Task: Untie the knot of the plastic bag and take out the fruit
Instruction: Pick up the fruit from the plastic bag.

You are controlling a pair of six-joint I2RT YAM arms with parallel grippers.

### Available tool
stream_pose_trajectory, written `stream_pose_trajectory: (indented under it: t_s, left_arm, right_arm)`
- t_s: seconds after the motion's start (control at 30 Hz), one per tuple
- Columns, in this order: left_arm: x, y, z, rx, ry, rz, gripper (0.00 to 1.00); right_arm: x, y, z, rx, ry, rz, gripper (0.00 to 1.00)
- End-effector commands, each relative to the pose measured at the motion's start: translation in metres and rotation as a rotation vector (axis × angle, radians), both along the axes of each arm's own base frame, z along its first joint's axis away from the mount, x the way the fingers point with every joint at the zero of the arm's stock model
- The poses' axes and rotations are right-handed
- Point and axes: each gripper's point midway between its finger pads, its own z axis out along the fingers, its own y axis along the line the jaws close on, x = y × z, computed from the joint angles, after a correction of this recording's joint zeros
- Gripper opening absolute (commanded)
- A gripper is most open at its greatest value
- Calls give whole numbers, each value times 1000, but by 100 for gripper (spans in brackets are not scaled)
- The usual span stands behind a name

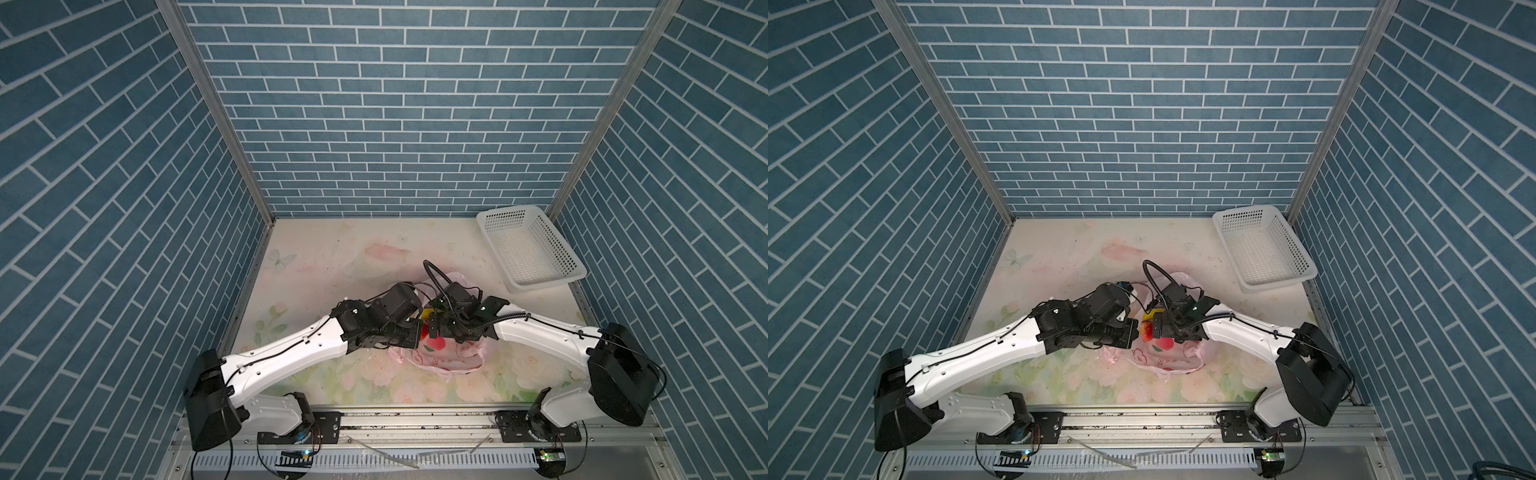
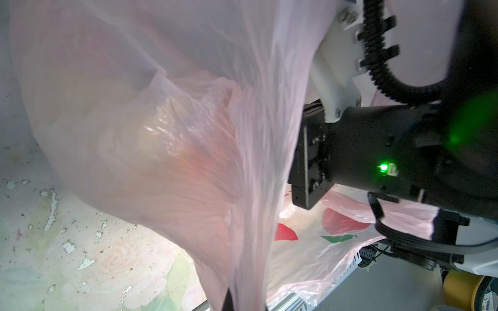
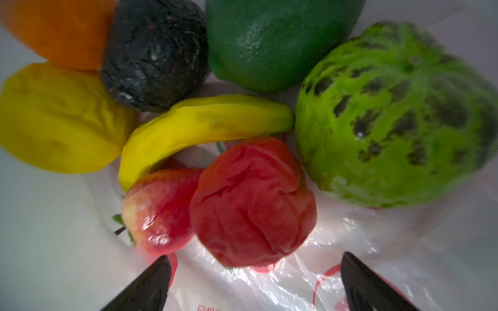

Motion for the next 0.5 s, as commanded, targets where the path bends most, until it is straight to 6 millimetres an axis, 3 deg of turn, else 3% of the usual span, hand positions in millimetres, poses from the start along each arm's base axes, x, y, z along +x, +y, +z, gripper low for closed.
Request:
stream_pose_trajectory:
  t_s: [0.0, 0.3, 0.47]
  left_arm:
    - [3, -1, 10, -19, -34, 8, 0]
    - [4, 2, 8, -7, -44, 13, 0]
    - [7, 4, 8, 3, -60, 23, 0]
  right_arm:
    - [20, 0, 6, -7, -64, -93, 98]
    - [39, 14, -9, 32, -88, -114, 98]
    - [47, 15, -16, 35, -92, -122, 88]
